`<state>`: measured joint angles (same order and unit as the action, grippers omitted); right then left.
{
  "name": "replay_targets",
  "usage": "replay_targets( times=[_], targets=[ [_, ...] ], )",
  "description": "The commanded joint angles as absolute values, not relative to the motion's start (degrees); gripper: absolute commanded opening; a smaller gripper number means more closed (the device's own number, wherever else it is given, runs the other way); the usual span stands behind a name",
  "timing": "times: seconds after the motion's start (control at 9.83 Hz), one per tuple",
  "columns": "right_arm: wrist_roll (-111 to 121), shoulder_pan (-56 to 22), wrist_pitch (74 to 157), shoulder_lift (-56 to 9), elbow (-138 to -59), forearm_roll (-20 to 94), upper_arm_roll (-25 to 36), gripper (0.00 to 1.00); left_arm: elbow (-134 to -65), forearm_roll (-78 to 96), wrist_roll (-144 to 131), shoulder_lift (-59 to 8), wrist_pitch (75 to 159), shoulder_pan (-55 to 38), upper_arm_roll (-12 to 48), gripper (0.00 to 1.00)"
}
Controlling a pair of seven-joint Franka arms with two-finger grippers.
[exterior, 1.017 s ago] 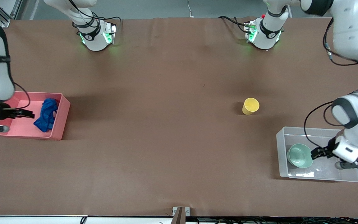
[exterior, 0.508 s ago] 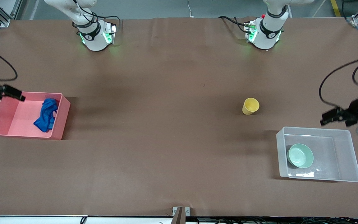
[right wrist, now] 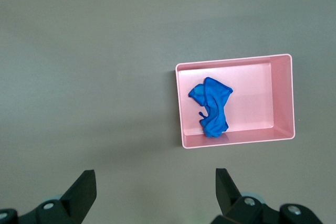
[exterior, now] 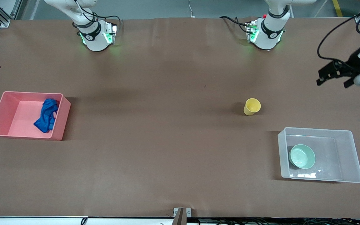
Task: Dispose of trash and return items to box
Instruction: 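Move the left gripper to the yellow cup while the right gripper withdraws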
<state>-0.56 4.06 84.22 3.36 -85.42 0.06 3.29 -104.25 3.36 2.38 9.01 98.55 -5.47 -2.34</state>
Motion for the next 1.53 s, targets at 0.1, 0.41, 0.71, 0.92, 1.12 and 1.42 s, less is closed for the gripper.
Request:
replay_targets(
  times=[0.1,0.41,0.71,0.92,1.12,1.42],
  targets=[
    [1.1,5.3,83.1,1.5,-84.7,0.4,2.7,1.00,-118.6,1.2,-2.8,11.1,109.9,-5.1,2.9,1.00],
    [1.1,5.2,83.4,1.5,-84.8,0.7,2.7,1.00,-133.9,0.0,-6.1,9.9,127.0,-5.1,7.5,0.98],
    [1.1,4.8,83.1,1.5,-84.8,0.7,2.8,1.00,-137.4,0.0,-6.9,-2.7,143.1,-5.2,8.7,0.96],
    [1.1,4.3,83.1,1.5,-84.9,0.7,3.1,1.00,-137.5,0.0,-6.8,-10.2,149.0,-5.3,8.8,0.88],
    [1.1,4.4,83.1,1.5,-84.9,0.7,3.1,1.00,-137.5,-1.7,-6.7,-14.5,150.9,-5.5,8.8,0.80],
    [1.4,4.5,83.1,1.5,-84.9,0.7,3.1,1.00,-137.6,-2.9,-6.8,-15.5,150.6,-5.4,9.0,0.00]
  ],
)
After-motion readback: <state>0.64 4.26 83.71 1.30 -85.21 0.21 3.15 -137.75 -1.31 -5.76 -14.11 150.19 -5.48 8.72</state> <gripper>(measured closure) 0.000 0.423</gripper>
